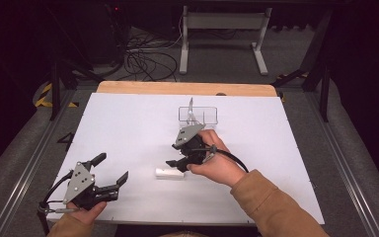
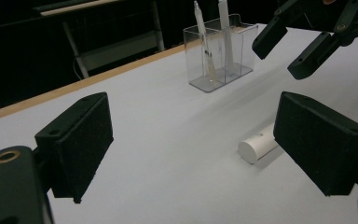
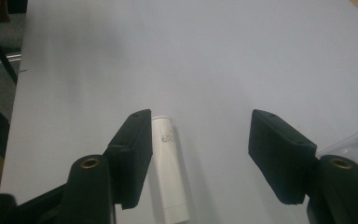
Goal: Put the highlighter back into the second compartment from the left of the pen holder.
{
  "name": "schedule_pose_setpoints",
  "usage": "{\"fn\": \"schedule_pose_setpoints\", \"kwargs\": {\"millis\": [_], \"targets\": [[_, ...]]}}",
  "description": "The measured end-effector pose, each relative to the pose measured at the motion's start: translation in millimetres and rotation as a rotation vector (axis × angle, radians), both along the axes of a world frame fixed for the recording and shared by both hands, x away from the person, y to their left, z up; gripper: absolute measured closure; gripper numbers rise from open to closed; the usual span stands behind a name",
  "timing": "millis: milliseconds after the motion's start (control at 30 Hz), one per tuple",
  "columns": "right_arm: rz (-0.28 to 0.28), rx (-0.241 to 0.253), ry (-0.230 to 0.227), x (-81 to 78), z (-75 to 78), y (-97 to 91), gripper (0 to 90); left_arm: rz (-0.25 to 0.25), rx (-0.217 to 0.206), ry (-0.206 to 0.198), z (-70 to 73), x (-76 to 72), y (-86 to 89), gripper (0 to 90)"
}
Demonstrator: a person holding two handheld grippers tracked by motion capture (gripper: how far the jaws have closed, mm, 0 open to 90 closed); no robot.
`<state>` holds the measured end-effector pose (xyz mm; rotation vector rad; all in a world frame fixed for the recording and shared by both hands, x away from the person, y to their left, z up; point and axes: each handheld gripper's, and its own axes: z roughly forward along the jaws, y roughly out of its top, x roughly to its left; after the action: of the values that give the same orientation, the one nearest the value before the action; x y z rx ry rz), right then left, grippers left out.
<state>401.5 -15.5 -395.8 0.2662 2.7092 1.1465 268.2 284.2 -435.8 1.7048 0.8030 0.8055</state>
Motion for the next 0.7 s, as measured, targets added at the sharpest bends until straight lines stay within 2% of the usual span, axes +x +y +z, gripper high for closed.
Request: {"fn": "schedule_pose_setpoints", "kwargs": {"millis": [267,700], "targets": [[0.034,-0.074,0.016,-2.0,-9.0,8.1,40.3,0.002,0.004,-0.001,-0.1,0.2,-0.4,12.8],[0.083,-0.159,0.035,-5.6,-24.0,23.2,41.3,0.004,0.002,0.001,-0.2,0.4,-0.2,12.8]]}}
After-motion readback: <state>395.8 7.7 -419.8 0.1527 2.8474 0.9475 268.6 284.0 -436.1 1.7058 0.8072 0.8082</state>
